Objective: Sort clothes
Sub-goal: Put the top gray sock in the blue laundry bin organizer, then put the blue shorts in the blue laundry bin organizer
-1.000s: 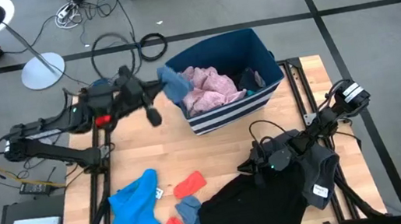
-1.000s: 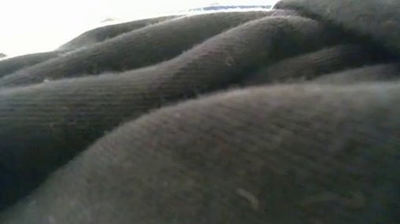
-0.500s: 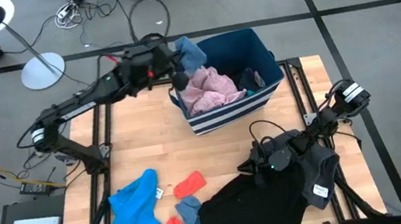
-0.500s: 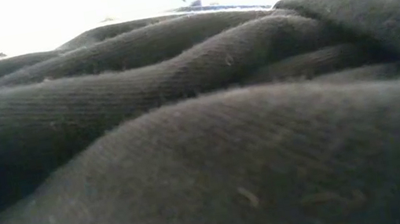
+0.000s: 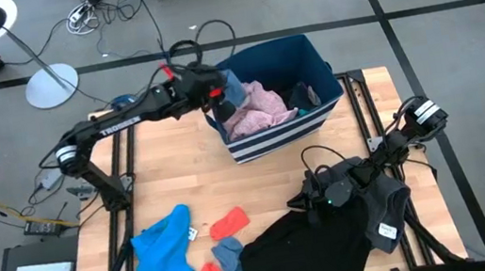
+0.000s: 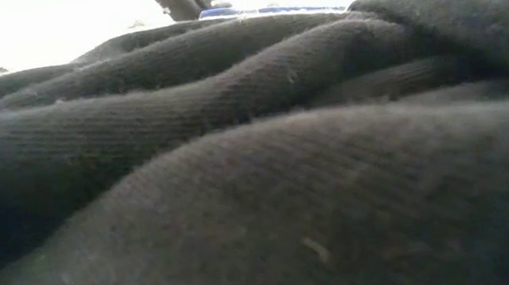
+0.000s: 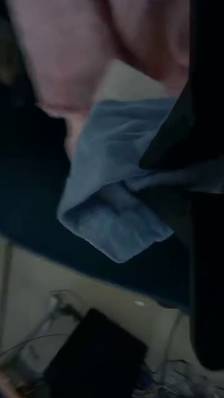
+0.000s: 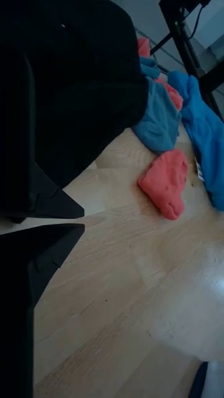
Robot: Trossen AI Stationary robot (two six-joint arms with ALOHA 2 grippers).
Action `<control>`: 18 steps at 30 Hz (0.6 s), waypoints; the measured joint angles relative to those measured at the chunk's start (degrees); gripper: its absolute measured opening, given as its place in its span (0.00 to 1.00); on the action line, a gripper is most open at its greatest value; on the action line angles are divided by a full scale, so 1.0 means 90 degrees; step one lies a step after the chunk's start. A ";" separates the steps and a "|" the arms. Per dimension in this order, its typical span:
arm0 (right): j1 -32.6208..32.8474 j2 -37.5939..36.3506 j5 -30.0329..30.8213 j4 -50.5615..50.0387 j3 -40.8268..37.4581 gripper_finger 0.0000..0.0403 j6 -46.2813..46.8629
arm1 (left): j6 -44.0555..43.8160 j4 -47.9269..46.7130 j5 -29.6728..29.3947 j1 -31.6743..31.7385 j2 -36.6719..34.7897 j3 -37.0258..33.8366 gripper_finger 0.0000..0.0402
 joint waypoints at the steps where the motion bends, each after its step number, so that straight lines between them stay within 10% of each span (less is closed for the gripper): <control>1: 0.0000 0.0000 0.0000 0.0000 0.0000 0.07 0.0000 | -0.0014 -0.0144 -0.0001 0.0001 0.0044 0.0000 0.19; 18: 0.0000 0.0000 -0.0002 0.0049 0.0000 0.07 0.0006 | -0.0737 -0.0396 0.0126 -0.0081 0.0067 -0.0005 0.41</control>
